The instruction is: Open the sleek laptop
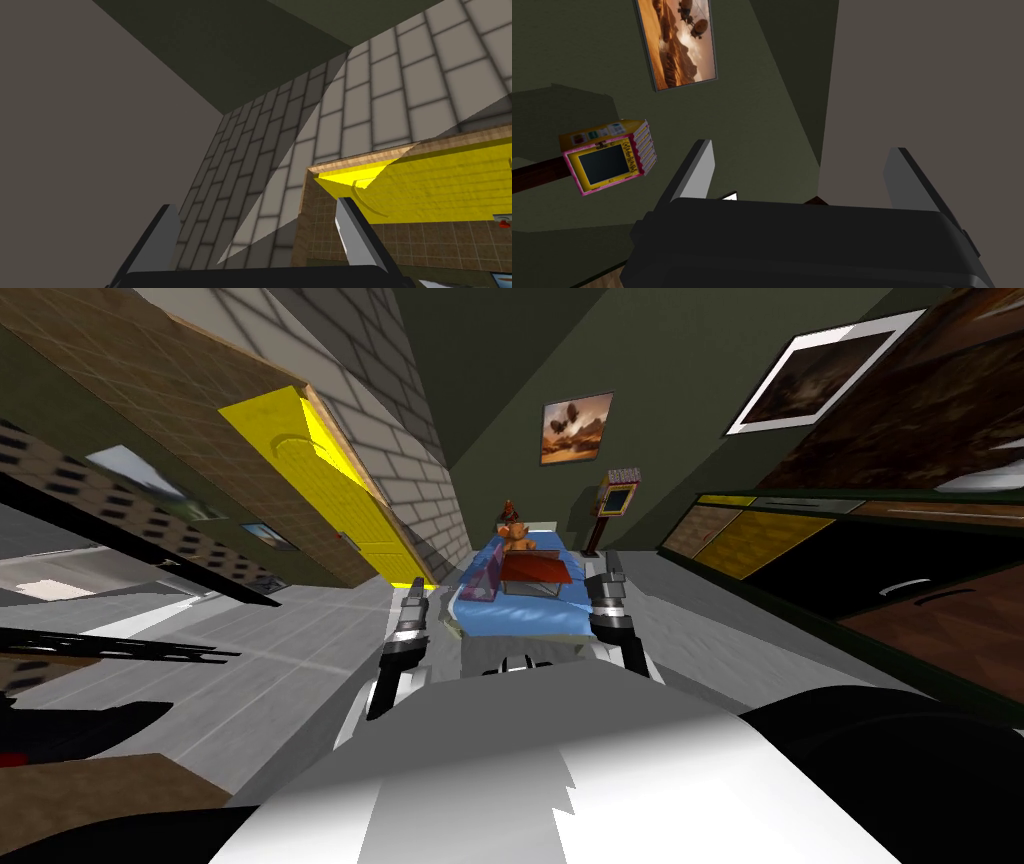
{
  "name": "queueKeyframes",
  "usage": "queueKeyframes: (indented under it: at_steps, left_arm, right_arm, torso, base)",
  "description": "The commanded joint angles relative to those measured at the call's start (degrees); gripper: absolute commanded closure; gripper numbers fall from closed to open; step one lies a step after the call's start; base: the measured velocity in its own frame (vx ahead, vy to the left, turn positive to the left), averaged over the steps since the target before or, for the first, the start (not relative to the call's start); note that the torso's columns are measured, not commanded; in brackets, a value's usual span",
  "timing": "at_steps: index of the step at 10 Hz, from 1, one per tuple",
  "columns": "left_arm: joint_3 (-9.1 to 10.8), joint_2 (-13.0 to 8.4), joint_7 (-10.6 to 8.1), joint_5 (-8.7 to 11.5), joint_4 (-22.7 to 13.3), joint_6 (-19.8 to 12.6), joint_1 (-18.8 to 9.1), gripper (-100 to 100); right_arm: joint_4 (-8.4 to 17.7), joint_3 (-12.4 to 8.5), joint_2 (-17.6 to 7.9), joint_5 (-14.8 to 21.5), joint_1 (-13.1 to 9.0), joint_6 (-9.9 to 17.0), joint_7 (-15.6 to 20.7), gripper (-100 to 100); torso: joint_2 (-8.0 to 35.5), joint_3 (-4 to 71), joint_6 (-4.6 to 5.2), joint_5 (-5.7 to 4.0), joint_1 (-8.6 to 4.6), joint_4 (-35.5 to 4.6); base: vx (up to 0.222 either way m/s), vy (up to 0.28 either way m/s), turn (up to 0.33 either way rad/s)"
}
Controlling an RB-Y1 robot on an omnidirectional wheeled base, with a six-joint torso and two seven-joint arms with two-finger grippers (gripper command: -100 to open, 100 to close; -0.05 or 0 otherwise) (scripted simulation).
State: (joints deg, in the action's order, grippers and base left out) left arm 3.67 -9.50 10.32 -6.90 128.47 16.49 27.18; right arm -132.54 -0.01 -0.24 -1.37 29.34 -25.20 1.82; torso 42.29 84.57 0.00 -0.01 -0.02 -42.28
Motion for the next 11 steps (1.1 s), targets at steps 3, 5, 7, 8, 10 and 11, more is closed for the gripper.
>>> queueKeyframes:
  at_steps: [3, 5, 7, 8, 10, 11]
  left_arm:
    - [0.64, -1.17, 0.38, -1.75, -2.37, -6.82, -1.86, -100]
    - [0.89, -1.85, 0.56, -2.58, -3.36, -9.95, -2.67, -100]
    - [1.15, -2.72, 0.73, -3.42, -4.44, -13.27, -3.52, -100]
    - [1.28, -3.21, 0.82, -3.85, -5.02, -14.95, -3.96, -100]
    - [1.54, -4.27, 1.00, -4.71, -6.23, -18.33, -4.85, -100]
    - [1.67, -4.83, 1.08, -5.14, -6.85, -20.02, -5.30, -100]
  right_arm:
    - [0.00, 0.00, 0.00, 0.00, 0.00, 0.00, 0.00, 0]
    - [0.00, 0.00, 0.00, 0.00, 0.00, 0.00, 0.00, 0]
    - [0.00, 0.00, 0.00, 0.00, 0.00, 0.00, 0.00, 0]
    - [0.00, 0.00, 0.00, 0.00, 0.00, 0.00, 0.00, 0]
    - [0.00, 0.00, 0.00, 0.00, 0.00, 0.00, 0.00, 0]
    - [0.00, 0.00, 0.00, 0.00, 0.00, 0.00, 0.00, 0]
  torso:
    - [0.02, -0.01, 0.01, 0.00, 0.01, -0.01]
    - [0.01, -0.01, 0.00, 0.01, 0.04, 0.00]
    - [0.00, 0.00, -0.01, 0.00, 0.00, 0.00]
    - [-0.01, 0.01, 0.00, 0.00, -0.01, 0.00]
    - [-0.03, 0.02, 0.00, 0.00, 0.00, 0.01]
    - [0.03, -0.02, -0.01, 0.01, 0.07, -0.01]
  base:
    - [0.044, -0.072, -0.095]
    - [0.047, -0.065, -0.112]
    - [0.049, -0.073, -0.093]
    - [0.063, -0.077, -0.104]
    - [0.058, -0.070, -0.112]
    - [0.069, -0.077, -0.112]
